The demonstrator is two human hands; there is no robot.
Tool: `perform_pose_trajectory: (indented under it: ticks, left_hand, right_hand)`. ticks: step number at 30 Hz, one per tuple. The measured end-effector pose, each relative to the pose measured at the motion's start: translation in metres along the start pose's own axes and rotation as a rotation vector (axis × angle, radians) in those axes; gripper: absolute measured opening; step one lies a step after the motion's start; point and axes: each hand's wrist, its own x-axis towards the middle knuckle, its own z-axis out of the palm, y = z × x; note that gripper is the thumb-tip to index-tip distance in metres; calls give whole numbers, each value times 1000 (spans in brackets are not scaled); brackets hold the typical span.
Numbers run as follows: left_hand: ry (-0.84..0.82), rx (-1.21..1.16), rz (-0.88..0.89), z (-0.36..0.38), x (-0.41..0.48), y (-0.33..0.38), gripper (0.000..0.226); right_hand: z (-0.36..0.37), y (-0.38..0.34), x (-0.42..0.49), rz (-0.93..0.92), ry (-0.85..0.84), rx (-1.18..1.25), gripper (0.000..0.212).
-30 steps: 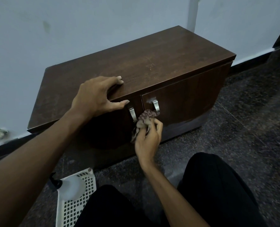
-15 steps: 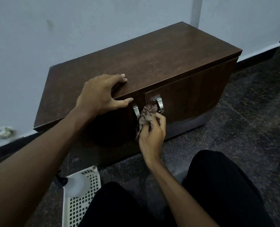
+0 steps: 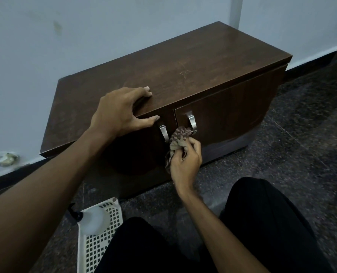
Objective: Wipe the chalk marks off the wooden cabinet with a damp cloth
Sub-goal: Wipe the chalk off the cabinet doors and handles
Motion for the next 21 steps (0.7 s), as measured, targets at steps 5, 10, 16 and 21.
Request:
perform_pose_trajectory:
  ticks: [5,10,16,21]
  left_hand:
    - [-17,16,5,0,2,0,69]
    - [-10,21,6,0,1,-1,69]
    - [4,16,0,1,1,-1,69]
    - [-4,15,0,3,2,-4,69]
  right_hand:
    - [2,-34,15,-26,0,84,16]
    - [2,-32,18,-141,12,49,17]
    - [-2,3,3,12,-10,-25,26]
    - [1,-28,14,-61,-9,39,20]
